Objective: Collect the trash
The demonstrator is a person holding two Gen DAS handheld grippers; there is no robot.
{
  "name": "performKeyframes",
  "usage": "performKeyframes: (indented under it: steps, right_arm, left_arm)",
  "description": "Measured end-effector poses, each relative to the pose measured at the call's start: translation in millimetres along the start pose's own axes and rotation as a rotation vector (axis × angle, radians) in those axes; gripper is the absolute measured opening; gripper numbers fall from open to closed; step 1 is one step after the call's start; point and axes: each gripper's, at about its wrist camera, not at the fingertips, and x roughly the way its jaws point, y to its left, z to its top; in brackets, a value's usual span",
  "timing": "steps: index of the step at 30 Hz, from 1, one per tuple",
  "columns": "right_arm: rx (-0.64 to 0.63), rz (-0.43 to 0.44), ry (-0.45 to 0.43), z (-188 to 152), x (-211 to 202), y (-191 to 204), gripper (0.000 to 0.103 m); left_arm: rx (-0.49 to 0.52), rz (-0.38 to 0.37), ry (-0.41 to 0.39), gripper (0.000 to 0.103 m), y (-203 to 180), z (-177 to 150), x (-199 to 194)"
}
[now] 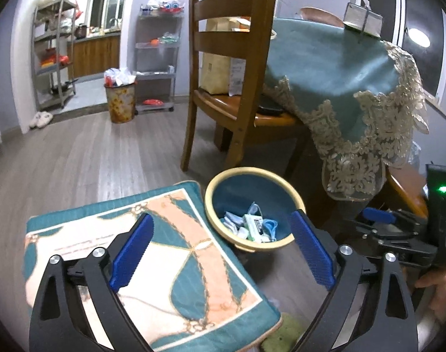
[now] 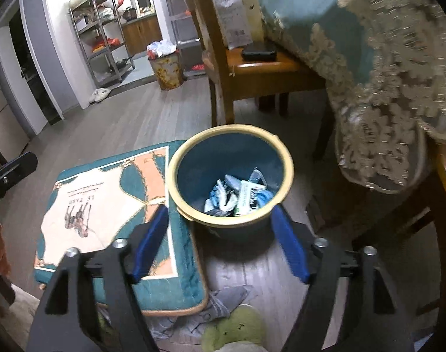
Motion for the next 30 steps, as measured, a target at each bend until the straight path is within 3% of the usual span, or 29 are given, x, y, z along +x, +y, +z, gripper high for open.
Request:
performKeyframes:
  steps: [4, 10, 30]
  right_arm:
    - [0.003, -0.058, -0.062, -9, -20, -4, 0.097]
    - [0.009, -0.075, -0.085, -10, -24, -7, 0.097]
    - [-0.024, -0.076, -0.103, -9, -20, 4, 0.097]
  left_arm:
    - [-0.023, -0.002, 0.002, 0.098, -8, -6, -8]
    - [0.082, 0.069, -0.005, 0.098, -27, -12, -4]
    - [0.095, 0.071, 0.012, 0.098, -30, -14, 7]
